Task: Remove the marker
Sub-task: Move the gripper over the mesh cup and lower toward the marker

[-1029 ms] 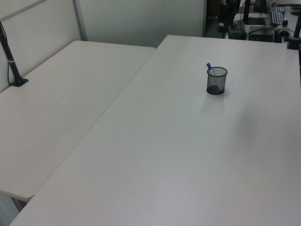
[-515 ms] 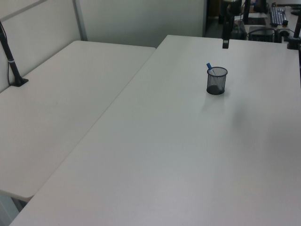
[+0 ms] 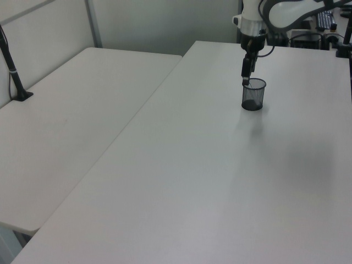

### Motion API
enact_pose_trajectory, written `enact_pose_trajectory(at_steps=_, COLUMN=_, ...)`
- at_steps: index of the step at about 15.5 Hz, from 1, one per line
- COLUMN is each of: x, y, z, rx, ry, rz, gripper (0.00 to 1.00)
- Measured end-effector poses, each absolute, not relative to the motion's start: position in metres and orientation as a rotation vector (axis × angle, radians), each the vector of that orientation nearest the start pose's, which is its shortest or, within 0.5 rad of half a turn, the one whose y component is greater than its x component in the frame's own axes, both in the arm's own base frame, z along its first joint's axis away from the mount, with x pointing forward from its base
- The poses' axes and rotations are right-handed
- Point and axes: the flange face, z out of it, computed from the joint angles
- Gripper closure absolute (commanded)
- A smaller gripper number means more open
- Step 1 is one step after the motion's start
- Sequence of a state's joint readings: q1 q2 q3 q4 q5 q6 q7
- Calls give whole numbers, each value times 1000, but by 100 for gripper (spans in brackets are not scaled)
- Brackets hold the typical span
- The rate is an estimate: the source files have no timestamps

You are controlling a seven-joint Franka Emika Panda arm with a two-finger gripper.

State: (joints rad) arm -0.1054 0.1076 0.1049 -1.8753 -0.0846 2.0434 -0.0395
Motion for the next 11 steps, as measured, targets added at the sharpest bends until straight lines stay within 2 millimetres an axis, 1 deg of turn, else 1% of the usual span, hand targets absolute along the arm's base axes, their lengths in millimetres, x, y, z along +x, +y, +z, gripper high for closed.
enact_pose_trajectory(at_steps=3, x=604, y=-3, z=442, rx=-3198, ry=-114, rz=-112, gripper=0)
enact_pose_trajectory(at_steps=5, x=606, y=-3, z=437, rx=-3197, ry=-113, rz=-117, gripper=0)
enact_pose_trajectory(at_steps=7, x=607, y=-4, z=438, rx=-3197, ry=-102, rz=-122, gripper=1)
enact_pose_trajectory(at_steps=8, x=607, y=-6, z=439, rx=-3197, ry=-94, rz=-128, gripper=4)
enact_pose_trajectory(at_steps=9, x=608, y=-9, z=440, rx=-3198, ry=-80, rz=-135, gripper=5)
enact_pose_trajectory(at_steps=11, x=610, y=-22, z=443, rx=-3199, ry=-38, rz=-175, gripper=8)
